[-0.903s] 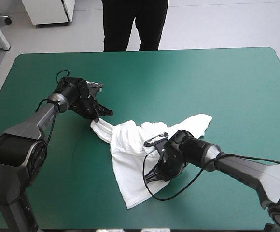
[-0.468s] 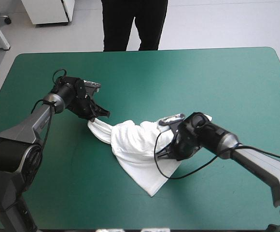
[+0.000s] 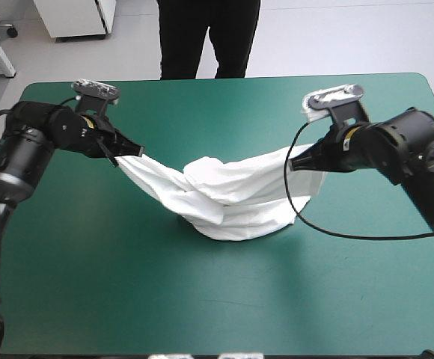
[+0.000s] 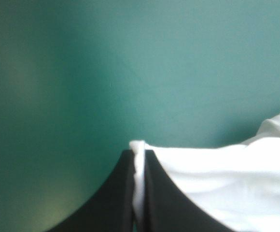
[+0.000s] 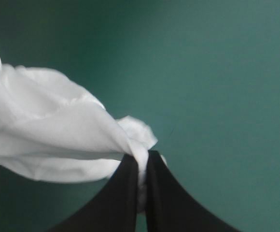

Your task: Fold the cloth

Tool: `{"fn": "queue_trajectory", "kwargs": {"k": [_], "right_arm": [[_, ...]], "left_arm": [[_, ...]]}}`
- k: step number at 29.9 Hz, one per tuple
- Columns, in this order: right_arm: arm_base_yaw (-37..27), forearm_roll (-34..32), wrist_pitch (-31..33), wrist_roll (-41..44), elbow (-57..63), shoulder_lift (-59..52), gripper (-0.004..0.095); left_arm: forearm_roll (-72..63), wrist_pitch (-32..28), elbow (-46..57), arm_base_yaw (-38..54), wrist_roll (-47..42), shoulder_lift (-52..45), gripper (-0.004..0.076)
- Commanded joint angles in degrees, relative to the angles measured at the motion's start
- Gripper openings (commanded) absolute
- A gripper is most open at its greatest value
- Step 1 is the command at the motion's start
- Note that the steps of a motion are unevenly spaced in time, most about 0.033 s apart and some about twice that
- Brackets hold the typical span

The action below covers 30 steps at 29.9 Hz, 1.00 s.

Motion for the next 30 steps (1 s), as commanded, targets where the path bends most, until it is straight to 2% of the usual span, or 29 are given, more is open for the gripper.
{"fn": "queue_trajectory", "kwargs": {"k": [1,9,20,24,27,30], "right_arm": [[-0.48,-4.81,-1.53,-1.38,-12.06,-2.89,-0.0017],[-0.48,-8.17,-4.04,-6.08,-33.04,-2.89,-0.0017],[-0.48,-9.92,-14.81,-12.35,-51.68,-2.89,-0.0017],[-0.48,-10.69,-13.97,-12.35,-53.25,-3.28,-0.0017],[-0.48,-13.19,-9.0,-11.67,-52.54,-3.91,-0.0017],[-0.25,-16.19,-2.33,-9.7,-48.34,-6.12,-0.0017]], "left_arm": [[0.49,-3.94,-5.98,0.13,0.2,-6.75,-0.0009],[0.49,-8.37,-22.63,0.13,0.2,-11.93,-0.0009],[0.05,-13.55,-44.93,0.01,0.25,-12.29,-0.0009],[0.15,-13.45,-45.91,-0.08,0.25,-14.18,-0.0009],[2.78,-11.98,-42.42,-2.42,0.25,-16.89,-0.0009],[9.64,-10.73,-34.03,-7.7,-0.24,-20.45,-0.0009]]}}
